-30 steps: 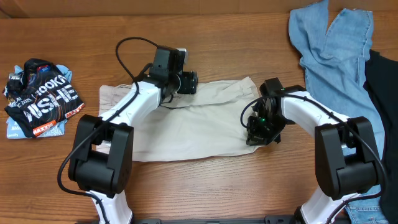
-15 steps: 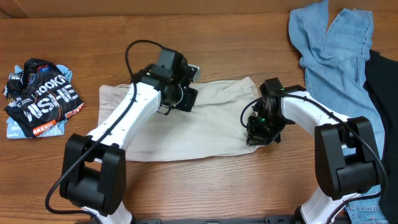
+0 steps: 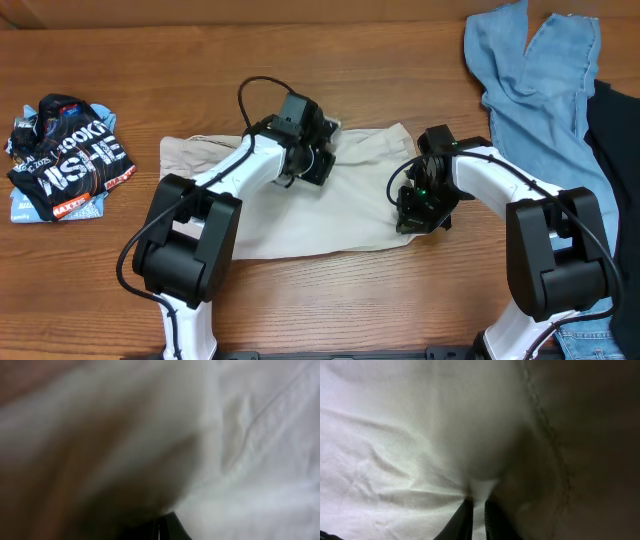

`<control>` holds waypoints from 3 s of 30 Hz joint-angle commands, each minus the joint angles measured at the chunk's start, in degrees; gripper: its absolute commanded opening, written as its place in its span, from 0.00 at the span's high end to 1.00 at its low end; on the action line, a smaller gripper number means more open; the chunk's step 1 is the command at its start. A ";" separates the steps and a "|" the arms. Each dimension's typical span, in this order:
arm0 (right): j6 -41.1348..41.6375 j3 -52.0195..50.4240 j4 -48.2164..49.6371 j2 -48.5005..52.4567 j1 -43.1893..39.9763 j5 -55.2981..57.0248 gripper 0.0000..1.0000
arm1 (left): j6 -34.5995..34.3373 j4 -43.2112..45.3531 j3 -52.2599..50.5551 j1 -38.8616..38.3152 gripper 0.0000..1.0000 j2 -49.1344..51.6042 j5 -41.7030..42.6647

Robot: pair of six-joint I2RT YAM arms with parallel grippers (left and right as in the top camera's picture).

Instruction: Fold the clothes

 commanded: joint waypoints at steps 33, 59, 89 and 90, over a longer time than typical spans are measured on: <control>0.22 -1.05 1.18 0.09 -0.17 4.44 0.87 | 1.46 -22.27 13.16 4.55 0.96 -5.99 -5.46; -0.90 -1.05 1.01 0.09 -0.17 4.44 0.87 | -4.48 -19.08 15.56 17.42 0.85 6.99 -8.39; -0.90 -0.79 1.64 0.07 -0.20 4.46 0.90 | -16.04 -66.69 38.32 29.55 0.71 4.81 -21.79; -0.92 -0.79 1.64 0.07 -0.20 4.46 0.90 | -16.06 -67.41 36.96 29.64 0.65 4.81 -22.01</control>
